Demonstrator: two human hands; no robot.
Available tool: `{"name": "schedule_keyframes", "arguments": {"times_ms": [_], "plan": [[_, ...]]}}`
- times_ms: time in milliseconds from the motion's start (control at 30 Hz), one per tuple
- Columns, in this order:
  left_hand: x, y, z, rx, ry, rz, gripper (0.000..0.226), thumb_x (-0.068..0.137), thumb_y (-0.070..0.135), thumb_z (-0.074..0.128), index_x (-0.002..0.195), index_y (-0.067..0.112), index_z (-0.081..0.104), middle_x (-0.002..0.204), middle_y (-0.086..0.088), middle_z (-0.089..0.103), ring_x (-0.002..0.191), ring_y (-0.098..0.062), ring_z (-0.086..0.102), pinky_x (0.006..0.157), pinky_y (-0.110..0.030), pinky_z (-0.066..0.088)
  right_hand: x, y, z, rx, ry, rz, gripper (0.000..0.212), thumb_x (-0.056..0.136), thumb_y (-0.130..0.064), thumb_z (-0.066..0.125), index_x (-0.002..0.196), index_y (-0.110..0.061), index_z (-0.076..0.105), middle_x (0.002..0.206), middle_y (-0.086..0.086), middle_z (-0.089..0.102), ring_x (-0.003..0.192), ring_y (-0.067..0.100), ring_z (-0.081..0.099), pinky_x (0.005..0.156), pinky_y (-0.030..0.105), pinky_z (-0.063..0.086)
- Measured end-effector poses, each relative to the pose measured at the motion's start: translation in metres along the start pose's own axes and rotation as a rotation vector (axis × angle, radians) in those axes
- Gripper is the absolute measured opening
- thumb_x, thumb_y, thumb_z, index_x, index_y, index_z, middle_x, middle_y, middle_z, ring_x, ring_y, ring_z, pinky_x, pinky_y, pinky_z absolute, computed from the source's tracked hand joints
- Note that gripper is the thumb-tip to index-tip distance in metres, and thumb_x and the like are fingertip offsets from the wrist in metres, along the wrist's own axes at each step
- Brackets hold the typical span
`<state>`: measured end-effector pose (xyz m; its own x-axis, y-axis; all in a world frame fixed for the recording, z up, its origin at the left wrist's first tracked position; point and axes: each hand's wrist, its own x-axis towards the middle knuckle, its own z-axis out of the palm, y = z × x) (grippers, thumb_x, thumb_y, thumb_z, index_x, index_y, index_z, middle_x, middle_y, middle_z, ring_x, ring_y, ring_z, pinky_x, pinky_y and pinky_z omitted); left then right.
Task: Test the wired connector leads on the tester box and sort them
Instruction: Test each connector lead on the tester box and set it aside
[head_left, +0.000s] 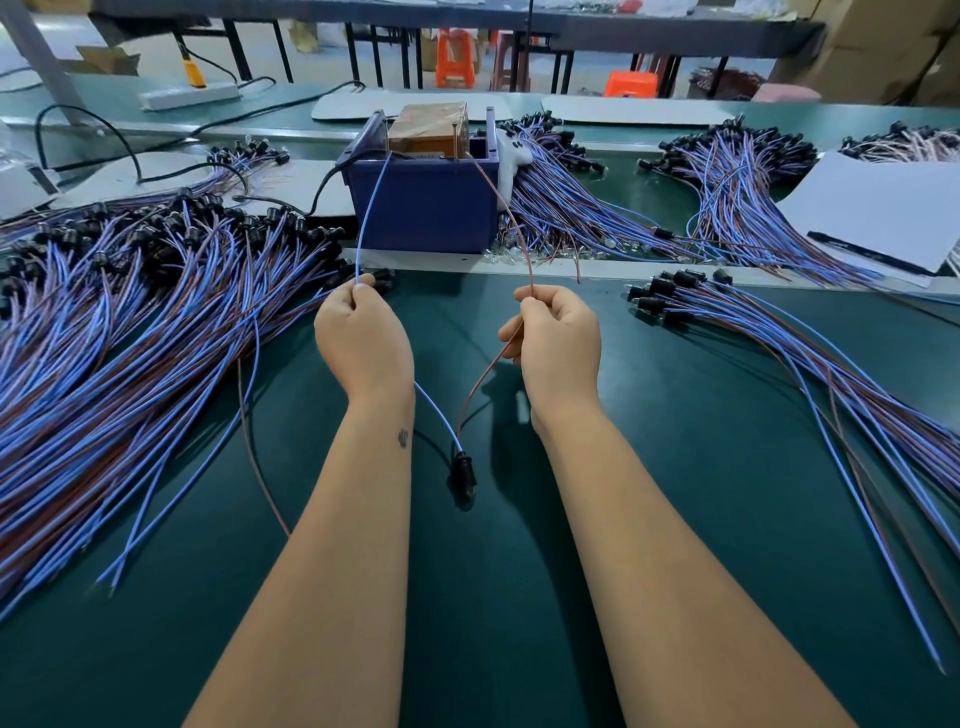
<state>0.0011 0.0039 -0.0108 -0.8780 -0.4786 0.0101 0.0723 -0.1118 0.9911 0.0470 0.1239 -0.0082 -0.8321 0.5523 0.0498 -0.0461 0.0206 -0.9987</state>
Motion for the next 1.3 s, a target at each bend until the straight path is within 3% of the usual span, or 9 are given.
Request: {"name": "schedule_keyframes", "arguments": {"times_ms": [267,600,733,1067,1300], "plan": [[-0.0009,0.001,-0.0011,0.004,-0.012,0.013,0.03,0.095,0.009,0.038,0.083,0.022,0.062,0.056,0.003,0.034,0.048,-0.012,0.026,0.046,-0.027,0.025,-0.0003,0.0005,0.0004,-0.005,-0.011,-0.014,0.02,0.093,-0.007,0.045,0.093,-0.016,0.063,0.055,-0.005,0.06,0.047,0.006,0.051,0.051,0.019,0.045],[0.0005,0.0005,-0.0007,-0.006,-0.003,0.017,0.028,0.095,0.008,0.038,0.092,0.019,0.064,0.056,0.004,0.036,0.048,-0.011,0.028,0.047,-0.026,0.027,-0.0002,0.0007,0.0025,-0.029,-0.031,-0.025,0.025,0.091,-0.006,0.046,0.085,-0.022,0.063,0.049,-0.008,0.057,0.054,0.009,0.053,0.052,0.02,0.046],[0.001,-0.0002,-0.001,-0.009,-0.003,0.022,0.029,0.095,0.008,0.037,0.09,0.019,0.064,0.055,0.004,0.035,0.047,-0.011,0.027,0.046,-0.026,0.025,-0.0017,0.0009,0.0023,-0.057,-0.049,-0.04,0.025,0.091,-0.007,0.046,0.084,-0.022,0.065,0.049,-0.008,0.056,0.052,0.009,0.052,0.057,0.028,0.049],[0.0004,-0.0009,0.0,-0.013,0.016,0.006,0.037,0.09,0.006,0.036,0.107,0.011,0.069,0.051,0.007,0.033,0.043,-0.01,0.024,0.042,-0.025,0.023,-0.0026,-0.0001,0.002,-0.09,-0.057,-0.058,0.026,0.09,-0.007,0.047,0.084,-0.023,0.067,0.05,-0.008,0.056,0.055,0.008,0.053,0.063,0.036,0.053],[-0.0004,0.0007,-0.0016,-0.04,0.032,-0.006,0.039,0.089,0.006,0.035,0.108,0.009,0.069,0.047,0.01,0.034,0.041,-0.009,0.025,0.041,-0.023,0.023,-0.0006,0.0007,0.0028,-0.102,-0.062,-0.053,0.025,0.092,-0.009,0.048,0.09,-0.023,0.069,0.055,-0.006,0.058,0.06,0.007,0.056,0.065,0.032,0.053]]}}
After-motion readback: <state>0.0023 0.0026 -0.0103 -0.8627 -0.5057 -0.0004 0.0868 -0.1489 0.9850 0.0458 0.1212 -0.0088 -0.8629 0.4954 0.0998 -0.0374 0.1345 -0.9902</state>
